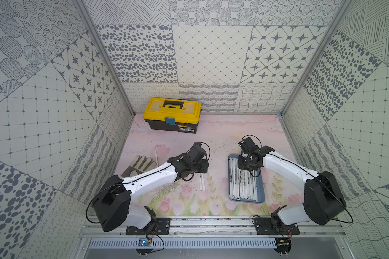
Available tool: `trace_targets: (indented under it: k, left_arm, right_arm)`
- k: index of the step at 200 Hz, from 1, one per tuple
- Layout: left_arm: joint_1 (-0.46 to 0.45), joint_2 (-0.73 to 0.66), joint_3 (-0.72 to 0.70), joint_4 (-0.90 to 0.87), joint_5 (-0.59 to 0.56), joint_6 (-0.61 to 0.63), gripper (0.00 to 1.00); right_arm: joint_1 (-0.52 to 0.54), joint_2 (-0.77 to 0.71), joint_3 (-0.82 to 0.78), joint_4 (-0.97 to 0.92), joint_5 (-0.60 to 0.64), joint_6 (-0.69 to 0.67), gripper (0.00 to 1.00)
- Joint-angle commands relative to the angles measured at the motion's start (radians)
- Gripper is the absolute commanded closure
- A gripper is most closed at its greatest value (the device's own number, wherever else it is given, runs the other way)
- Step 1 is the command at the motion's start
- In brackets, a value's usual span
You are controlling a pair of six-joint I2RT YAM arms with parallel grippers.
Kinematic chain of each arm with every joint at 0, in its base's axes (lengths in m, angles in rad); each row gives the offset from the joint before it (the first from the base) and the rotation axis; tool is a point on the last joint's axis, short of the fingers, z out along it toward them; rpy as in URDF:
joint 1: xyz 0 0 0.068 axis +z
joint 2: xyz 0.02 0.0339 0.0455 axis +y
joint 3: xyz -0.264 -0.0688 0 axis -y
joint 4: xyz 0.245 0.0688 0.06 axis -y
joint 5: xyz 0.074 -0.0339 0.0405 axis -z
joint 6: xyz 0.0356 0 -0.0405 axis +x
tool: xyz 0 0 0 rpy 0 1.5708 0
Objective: Put the straws into the storage box
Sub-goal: Adjust the straw in the storage box.
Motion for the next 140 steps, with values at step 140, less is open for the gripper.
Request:
trace_targets:
  k: [140]
  left_arm:
    - [0.014,-0.03,-0.018,0.019,0.007,0.024,0.5]
  right_arm:
    - [0.051,0.066,-0.02,0.009,0.013,0.016,0.82]
